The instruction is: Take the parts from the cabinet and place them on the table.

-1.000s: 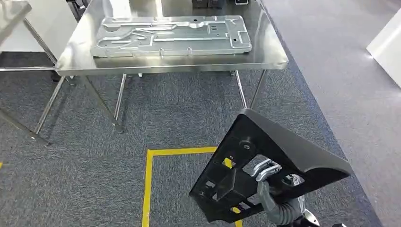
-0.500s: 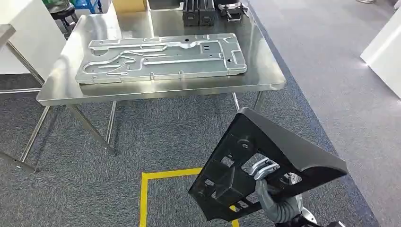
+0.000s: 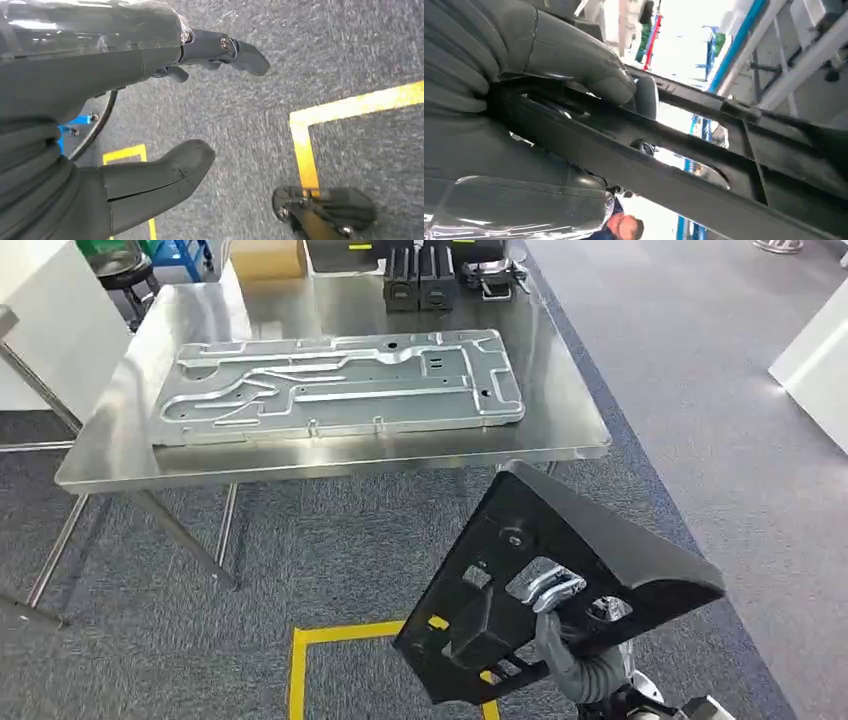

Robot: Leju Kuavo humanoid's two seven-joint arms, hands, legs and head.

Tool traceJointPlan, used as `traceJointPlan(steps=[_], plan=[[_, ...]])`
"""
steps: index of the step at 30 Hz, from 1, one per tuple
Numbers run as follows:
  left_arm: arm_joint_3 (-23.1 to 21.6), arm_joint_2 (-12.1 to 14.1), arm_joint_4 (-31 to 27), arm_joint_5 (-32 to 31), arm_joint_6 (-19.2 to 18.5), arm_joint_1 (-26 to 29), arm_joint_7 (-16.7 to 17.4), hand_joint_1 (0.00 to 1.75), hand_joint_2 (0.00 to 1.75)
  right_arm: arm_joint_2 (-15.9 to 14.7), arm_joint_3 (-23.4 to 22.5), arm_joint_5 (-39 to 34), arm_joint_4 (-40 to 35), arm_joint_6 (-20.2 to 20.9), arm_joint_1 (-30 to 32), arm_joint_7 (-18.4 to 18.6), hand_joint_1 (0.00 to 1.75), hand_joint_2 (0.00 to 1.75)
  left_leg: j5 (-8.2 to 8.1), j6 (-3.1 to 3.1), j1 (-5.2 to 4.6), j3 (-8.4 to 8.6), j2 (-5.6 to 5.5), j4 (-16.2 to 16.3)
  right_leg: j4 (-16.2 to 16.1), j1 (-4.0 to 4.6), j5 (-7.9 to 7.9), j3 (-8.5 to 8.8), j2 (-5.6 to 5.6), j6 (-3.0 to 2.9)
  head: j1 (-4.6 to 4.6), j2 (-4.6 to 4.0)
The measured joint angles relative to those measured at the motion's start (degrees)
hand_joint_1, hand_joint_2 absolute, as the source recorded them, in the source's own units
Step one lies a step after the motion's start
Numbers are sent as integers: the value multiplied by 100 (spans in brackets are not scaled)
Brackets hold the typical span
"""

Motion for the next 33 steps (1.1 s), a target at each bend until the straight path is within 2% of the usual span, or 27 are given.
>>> traceJointPlan(steps=[2, 3, 5, 6, 7, 8, 9, 11, 12, 13, 14, 15, 16, 17, 18, 20, 21, 22, 23, 24, 26, 27, 28, 29, 31, 32, 33], plan=[[6, 0, 0, 0, 0, -13, 0, 0, 175, -2, 11, -11, 13, 2, -15, -2, 175, 175, -155, -38, 30, 17, 9, 95, -47, -9, -6, 117, 1, -90, 0, 0], [7, 0, 0, 0, 2, -19, 0, 0, 175, -2, 11, -15, 15, 2, -27, -2, 175, 175, -329, -46, 33, -120, 13, 351, -52, -3, -24, 124, 2, -119, -2, 0], [9, -4, 0, 4, 0, -29, -2, 0, 175, -2, 13, -15, 33, 2, -41, -2, 175, 175, -780, -69, 36, -616, 14, 1205, -49, 20, -53, 124, 0, -155, -2, 0], [9, -11, 0, 4, 0, -23, 0, 0, 175, -2, 13, -15, 48, 2, -41, -2, 175, 175, -909, -87, 37, -864, 14, 1586, -47, 38, -71, 127, 1, -169, -2, 0], [9, -13, 0, 4, 0, -7, 0, 0, 175, -2, 13, -15, 66, 2, -41, 0, 175, 175, -853, -90, 36, -983, 14, 1679, -46, 53, -93, 144, 9, -173, -2, 0], [11, -13, 0, 6, 0, 6, 0, 0, 175, -2, 13, -15, 74, 2, -40, -2, 175, 175, -671, -63, 30, -970, 14, 1513, -46, 65, -117, 171, 17, -175, -2, 0], [11, -13, 0, 4, 2, 12, 0, 0, 175, -2, 13, -24, 79, 2, -41, -2, 175, 175, -392, -19, 25, -860, 14, 1154, -46, 76, -137, 210, 20, -171, -2, 0], [11, -13, 0, -2, 4, 12, 0, 0, 175, -2, 13, -48, 79, -4, -41, -4, 175, 175, 239, 85, 1, -509, 16, 170, -49, 100, -189, 300, 18, -156, -2, 0], [13, 0, 0, -7, 9, 15, 0, 0, 175, -2, 13, -55, 88, -7, -40, -7, 175, 175, 65, 109, -53, -507, 27, 113, -45, 118, -199, 331, 13, -128, 0, 0], [13, 2, 0, -9, 13, 3, 0, 0, 175, -7, 13, -70, 90, -13, -40, -13, 175, 175, -319, 147, -87, -526, 9, 140, -56, 93, -224, 309, 31, -73, -4, 0], [13, 0, 0, -11, 13, 6, -2, 0, 175, -7, 17, -68, 86, -13, -36, -9, 175, 175, -215, 208, -92, -513, 10, 81, -86, 83, -231, 318, 29, -30, -2, 0], [13, 2, 0, -11, 13, 30, -2, 0, 175, -7, 20, -68, 88, -15, -28, -7, 175, 175, -74, 260, -75, -483, 3, -10, 94, 93, -111, 307, 29, 9, -2, 0], [15, -4, 0, -11, 15, 49, -2, 0, 175, -11, 20, -72, 75, -17, -29, -5, 175, 175, 58, 300, -64, -432, 3, -48, 96, 114, -103, 321, 38, 46, -2, 0], [15, -26, 0, -11, 13, 56, -2, 0, 175, -11, 20, -72, 66, -20, -21, 4, 175, 175, 194, 310, -33, -363, 19, -67, 151, 111, -152, 304, 37, 64, -2, 0], [15, -20, 0, -11, 17, 50, -2, 0, 175, -11, 20, -72, 59, -22, -18, 2, 175, 175, 187, 311, -23, -328, 24, -75, 301, 85, -276, 268, 35, 109, 0, 0], [15, -22, 0, -11, 18, 15, -4, 0, 175, -13, 20, -72, 55, -22, -16, 4, 175, 175, 174, 324, -25, -304, 28, -69, 1005, 52, -699, -127, 28, 177, 0, 0], [15, -26, 0, -9, 18, 14, -6, 0, 175, -15, 20, -74, 55, -20, -4, 4, 175, 175, 154, 318, -28, -303, 27, -67, 1329, 39, -815, -333, 29, 196, 0, 0], [15, -26, 0, -7, 20, 19, -9, 0, 175, -20, 20, -74, 55, -11, 5, 4, 175, 175, 129, 309, -27, -284, 24, -64, 1488, 30, -817, -469, 26, 230, 0, 0], [17, -28, 0, -4, 22, 35, -9, 0, 175, -24, 20, -76, 57, -4, 5, 7, 175, 175, 96, 296, -23, -249, 23, -63, 1397, 21, -696, -479, 22, 227, 0, 0], [20, -33, 0, -2, 31, 45, -9, 0, 175, -24, 20, -83, 57, -4, 0, 7, 175, 175, 56, 281, -17, -199, 22, -62, 1092, 15, -450, -386, 15, 213, 0, 0], [22, -53, 0, -2, 35, 46, -13, 0, 175, -24, 20, -85, 55, -4, -9, 7, 175, 175, -34, 243, -8, -61, 13, -63, 158, 13, 139, -36, 11, 160, 0, 0], [22, -66, 0, -2, 35, 58, -17, 0, 175, -24, 20, -85, 57, -4, -29, 7, 175, 175, -56, 216, 3, -78, 14, -117, 127, 34, 47, 8, 5, 115, 0, 0], [28, -68, 0, -2, 37, 14, -17, 0, 175, -24, 20, -90, 68, 0, -35, 6, 175, 175, -70, 178, -6, -54, 9, -90, -35, 73, -131, -32, -4, 86, 0, 0], [31, -74, 0, -2, 48, -4, -24, 0, 175, -24, 22, -96, 57, 0, -39, 11, 175, 175, -87, 139, -8, -96, 15, -124, -11, 97, -36, -7, -10, 19, 2, 0], [37, -79, 0, -2, 59, 7, -30, 0, 175, -26, 26, -105, 57, 2, -49, 13, 175, 175, -67, 49, -15, 32, 20, -100, -57, 81, -96, 77, 10, -82, 5, 0], [39, -77, 0, -2, 61, 7, -26, 0, 175, -24, 28, -107, 53, 2, -53, 11, 175, 175, -104, 35, -1, 0, 21, 6, -113, 55, -114, 179, 19, -114, 2, 0], [42, -79, 0, -4, 63, 2, -33, 0, 175, -24, 31, -107, 53, 4, -71, 7, 175, 175, -55, 28, 10, -122, 19, 309, -132, 58, -150, 259, 3, -149, 7, 0]])
